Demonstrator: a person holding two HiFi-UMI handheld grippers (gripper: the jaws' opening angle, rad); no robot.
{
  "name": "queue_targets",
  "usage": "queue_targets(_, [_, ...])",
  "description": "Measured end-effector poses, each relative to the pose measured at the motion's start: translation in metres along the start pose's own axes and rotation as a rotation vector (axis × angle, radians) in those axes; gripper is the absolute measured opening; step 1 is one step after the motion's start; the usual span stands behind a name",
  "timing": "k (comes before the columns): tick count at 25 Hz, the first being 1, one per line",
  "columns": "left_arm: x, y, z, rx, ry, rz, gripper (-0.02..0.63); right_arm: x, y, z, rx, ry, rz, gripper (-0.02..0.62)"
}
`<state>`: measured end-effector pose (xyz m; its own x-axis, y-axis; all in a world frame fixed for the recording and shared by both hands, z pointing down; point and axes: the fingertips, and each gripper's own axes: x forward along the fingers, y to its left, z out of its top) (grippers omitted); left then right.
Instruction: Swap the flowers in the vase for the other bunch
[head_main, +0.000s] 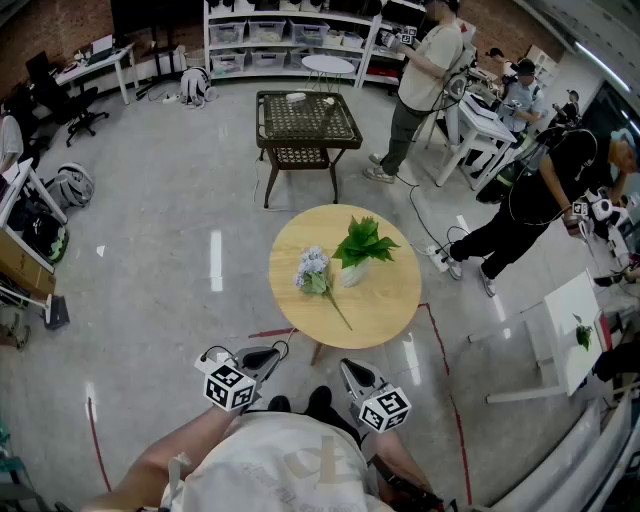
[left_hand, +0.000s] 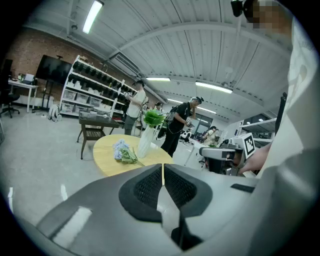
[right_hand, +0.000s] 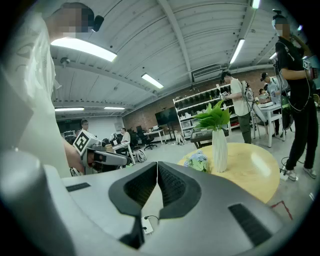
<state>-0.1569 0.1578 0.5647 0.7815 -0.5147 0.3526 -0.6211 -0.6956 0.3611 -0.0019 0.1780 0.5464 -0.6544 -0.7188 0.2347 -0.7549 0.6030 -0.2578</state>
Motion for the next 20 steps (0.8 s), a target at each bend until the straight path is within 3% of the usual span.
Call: queue_targets(20, [-0.020, 0.017, 0.004, -0.016, -0.033, 0.026, 0.015, 0.017, 0.014, 0.009, -0.026, 0.001, 0.000, 0.008])
